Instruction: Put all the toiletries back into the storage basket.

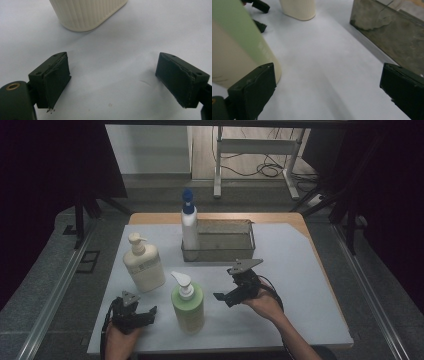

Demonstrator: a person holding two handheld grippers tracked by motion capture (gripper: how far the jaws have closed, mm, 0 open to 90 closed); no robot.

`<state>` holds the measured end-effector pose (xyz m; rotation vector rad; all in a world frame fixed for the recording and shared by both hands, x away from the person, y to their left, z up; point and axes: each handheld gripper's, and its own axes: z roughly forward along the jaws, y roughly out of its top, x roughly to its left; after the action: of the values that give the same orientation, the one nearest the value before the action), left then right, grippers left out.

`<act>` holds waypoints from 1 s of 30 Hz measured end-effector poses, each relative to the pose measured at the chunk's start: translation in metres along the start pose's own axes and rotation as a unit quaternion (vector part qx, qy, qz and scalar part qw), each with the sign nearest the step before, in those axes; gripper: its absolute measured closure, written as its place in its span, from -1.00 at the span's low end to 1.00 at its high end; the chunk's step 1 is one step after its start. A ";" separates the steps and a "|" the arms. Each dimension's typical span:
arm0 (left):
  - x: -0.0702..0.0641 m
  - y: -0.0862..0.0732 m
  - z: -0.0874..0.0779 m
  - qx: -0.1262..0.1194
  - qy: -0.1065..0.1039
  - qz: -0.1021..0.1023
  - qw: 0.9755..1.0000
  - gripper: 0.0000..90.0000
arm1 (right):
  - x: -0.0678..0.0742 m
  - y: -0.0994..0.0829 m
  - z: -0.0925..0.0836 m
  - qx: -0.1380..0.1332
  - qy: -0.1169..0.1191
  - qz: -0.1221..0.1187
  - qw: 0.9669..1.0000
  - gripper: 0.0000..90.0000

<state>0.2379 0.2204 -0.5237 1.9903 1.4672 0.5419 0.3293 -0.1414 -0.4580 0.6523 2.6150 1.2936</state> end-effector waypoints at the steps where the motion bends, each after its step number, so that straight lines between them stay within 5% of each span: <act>1: 0.000 0.000 0.000 0.000 0.000 0.000 1.000 -0.74 | 0.002 -0.001 0.000 0.002 0.003 -0.002 1.000 -0.99; 30: 0.000 0.000 0.000 0.000 0.000 0.000 1.000 -0.74 | 0.051 0.000 -0.005 0.015 0.090 -0.041 0.995 -1.00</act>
<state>0.2380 0.2204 -0.5237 1.9916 1.4674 0.5424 0.2816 -0.1223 -0.4523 0.4475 2.7755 1.3487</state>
